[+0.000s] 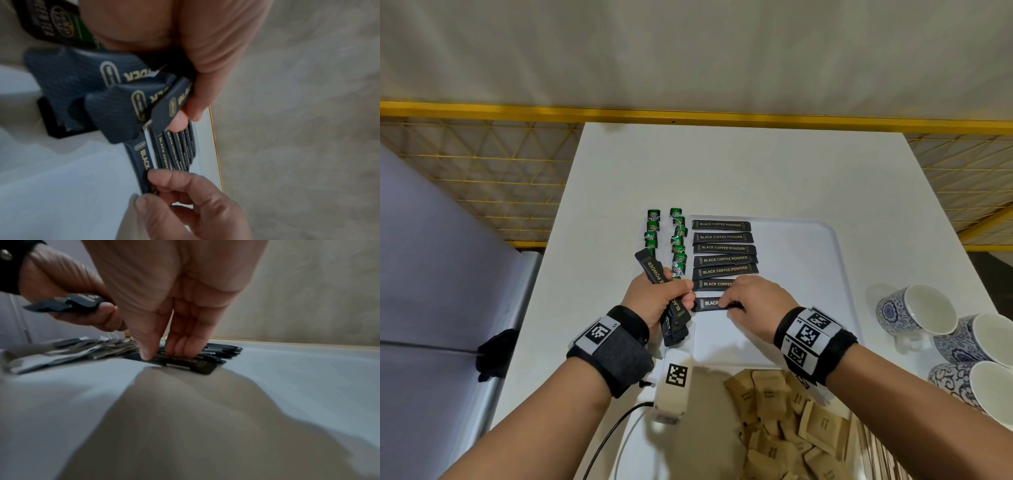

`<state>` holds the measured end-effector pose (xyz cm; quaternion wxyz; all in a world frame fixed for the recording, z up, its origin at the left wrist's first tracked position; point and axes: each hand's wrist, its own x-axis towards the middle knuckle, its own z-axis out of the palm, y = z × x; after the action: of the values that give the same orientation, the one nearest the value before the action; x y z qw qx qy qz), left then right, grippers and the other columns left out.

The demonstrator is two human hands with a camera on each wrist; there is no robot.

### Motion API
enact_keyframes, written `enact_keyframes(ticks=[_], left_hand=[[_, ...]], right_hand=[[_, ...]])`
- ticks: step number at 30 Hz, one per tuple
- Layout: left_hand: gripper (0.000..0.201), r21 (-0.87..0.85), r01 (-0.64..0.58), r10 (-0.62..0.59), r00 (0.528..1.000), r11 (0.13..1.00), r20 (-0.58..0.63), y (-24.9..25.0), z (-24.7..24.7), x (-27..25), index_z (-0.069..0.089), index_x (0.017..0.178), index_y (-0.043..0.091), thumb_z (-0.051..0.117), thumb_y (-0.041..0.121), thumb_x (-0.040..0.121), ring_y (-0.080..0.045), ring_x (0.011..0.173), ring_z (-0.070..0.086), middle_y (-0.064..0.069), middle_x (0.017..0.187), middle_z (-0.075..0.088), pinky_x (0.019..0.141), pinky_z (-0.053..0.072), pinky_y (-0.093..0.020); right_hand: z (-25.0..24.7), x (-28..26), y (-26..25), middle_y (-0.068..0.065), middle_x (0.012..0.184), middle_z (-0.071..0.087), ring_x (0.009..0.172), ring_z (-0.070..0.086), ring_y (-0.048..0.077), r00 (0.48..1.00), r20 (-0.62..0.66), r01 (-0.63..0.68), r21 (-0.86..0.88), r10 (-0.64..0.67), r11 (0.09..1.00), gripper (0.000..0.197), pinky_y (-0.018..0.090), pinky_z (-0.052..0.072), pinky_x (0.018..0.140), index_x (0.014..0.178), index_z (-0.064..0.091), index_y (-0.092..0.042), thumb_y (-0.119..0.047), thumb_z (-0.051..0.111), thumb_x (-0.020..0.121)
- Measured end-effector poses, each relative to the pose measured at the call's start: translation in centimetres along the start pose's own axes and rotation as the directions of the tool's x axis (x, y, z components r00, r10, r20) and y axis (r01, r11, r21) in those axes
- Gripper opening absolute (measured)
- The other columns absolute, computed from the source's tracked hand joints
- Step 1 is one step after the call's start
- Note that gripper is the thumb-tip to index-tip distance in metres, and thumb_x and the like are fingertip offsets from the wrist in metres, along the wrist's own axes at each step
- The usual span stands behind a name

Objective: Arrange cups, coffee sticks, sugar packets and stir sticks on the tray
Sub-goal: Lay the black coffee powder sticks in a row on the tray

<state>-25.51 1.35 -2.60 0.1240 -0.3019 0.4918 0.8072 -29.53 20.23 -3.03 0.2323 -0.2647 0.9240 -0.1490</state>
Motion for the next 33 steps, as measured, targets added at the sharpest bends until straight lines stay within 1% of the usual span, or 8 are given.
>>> enact_keyframes(ticks=[5, 11, 13, 16, 21, 26, 30, 33], left_hand=[[0.034, 0.04, 0.015, -0.014, 1.0, 0.999, -0.016, 0.0, 0.2, -0.1, 0.041, 0.075, 0.015, 0.062, -0.011, 0.082, -0.022, 0.045, 0.056, -0.019, 0.066, 0.053, 0.045, 0.05, -0.025], [0.034, -0.017, 0.025, -0.025, 1.0, 1.0, 0.014, 0.0, 0.4, -0.2, 0.04, 0.074, 0.014, 0.058, -0.014, 0.083, -0.023, 0.044, 0.052, -0.02, 0.068, 0.049, 0.043, 0.047, -0.024], [0.034, -0.014, 0.024, -0.024, 1.0, 1.0, 0.002, -0.2, 0.6, 0.0, 0.043, 0.073, 0.014, 0.061, -0.012, 0.082, -0.023, 0.05, 0.058, -0.022, 0.072, 0.054, 0.045, 0.05, -0.025], [0.031, 0.007, 0.029, -0.029, 0.999, 1.0, -0.023, -0.5, 1.1, 0.4, 0.047, 0.072, 0.016, 0.066, -0.007, 0.081, -0.024, 0.065, 0.065, -0.016, 0.076, 0.064, 0.056, 0.057, -0.028], [0.031, 0.071, 0.034, -0.034, 0.999, 0.997, 0.004, -0.8, 2.7, 1.5, 0.044, 0.073, 0.015, 0.061, -0.008, 0.086, -0.025, 0.069, 0.061, -0.015, 0.082, 0.06, 0.057, 0.057, -0.028], [0.031, 0.122, 0.039, -0.035, 0.999, 0.992, -0.033, -1.1, 3.2, 2.2, 0.044, 0.072, 0.015, 0.064, -0.006, 0.084, -0.025, 0.075, 0.063, -0.014, 0.085, 0.061, 0.067, 0.058, -0.032], [0.03, 0.111, 0.059, -0.056, 0.998, 0.992, -0.027, -1.1, 3.2, 2.1, 0.043, 0.074, 0.014, 0.063, -0.006, 0.085, -0.024, 0.071, 0.065, -0.014, 0.081, 0.063, 0.061, 0.059, -0.029], [0.028, -0.003, 0.132, -0.132, 0.988, 0.991, 0.083, -0.7, 3.4, 1.3, 0.043, 0.076, 0.013, 0.06, -0.007, 0.086, -0.022, 0.053, 0.056, -0.016, 0.071, 0.055, 0.051, 0.053, -0.028]], right_hand=[[0.5, 0.5, 0.1, -0.004, 0.117, 0.057, 0.112, 0.052, 0.018, 0.999, -0.021, -0.033, -0.014, 0.033, 0.999, 0.029, 0.03, 0.044, 0.093, 0.115, 0.065, -0.026, -0.014, 0.052, 0.091], [0.6, 1.3, 0.1, -0.004, 0.114, 0.058, 0.109, 0.054, 0.018, 0.997, -0.058, -0.044, 0.004, 0.044, 0.999, 0.028, 0.03, 0.045, 0.091, 0.114, 0.065, -0.027, -0.016, 0.054, 0.091], [0.2, 1.1, 0.2, -0.005, 0.111, 0.058, 0.104, 0.056, 0.017, 0.992, -0.111, -0.051, 0.067, 0.058, 0.996, 0.026, 0.029, 0.045, 0.088, 0.112, 0.065, -0.027, -0.017, 0.054, 0.091], [-0.7, 0.9, 1.2, -0.005, 0.113, 0.061, 0.101, 0.058, 0.018, 0.968, -0.21, -0.09, 0.205, 0.133, 0.975, 0.033, 0.033, 0.046, 0.089, 0.117, 0.058, -0.026, -0.008, 0.046, 0.092], [-1.4, 0.8, 2.6, -0.002, 0.119, 0.058, 0.104, 0.057, 0.021, 0.977, -0.141, -0.137, 0.166, 0.161, 0.977, 0.054, 0.036, 0.048, 0.088, 0.137, 0.036, -0.027, -0.004, 0.04, 0.089], [-0.8, 0.7, 2.8, -0.001, 0.121, 0.059, 0.103, 0.058, 0.021, 0.983, -0.114, -0.124, 0.141, 0.141, 0.982, 0.055, 0.033, 0.047, 0.086, 0.14, 0.032, -0.031, -0.007, 0.04, 0.092], [-0.8, 0.7, 2.8, 0.0, 0.127, 0.057, 0.11, 0.055, 0.02, 0.979, -0.164, -0.093, 0.168, 0.121, 0.981, 0.052, 0.036, 0.046, 0.093, 0.139, 0.036, -0.029, -0.006, 0.039, 0.092], [-1.4, 0.2, 2.2, -0.001, 0.13, 0.054, 0.118, 0.05, 0.016, 0.966, -0.245, -0.024, 0.226, 0.08, 0.974, 0.045, 0.032, 0.041, 0.1, 0.135, 0.046, -0.025, -0.008, 0.044, 0.093]])
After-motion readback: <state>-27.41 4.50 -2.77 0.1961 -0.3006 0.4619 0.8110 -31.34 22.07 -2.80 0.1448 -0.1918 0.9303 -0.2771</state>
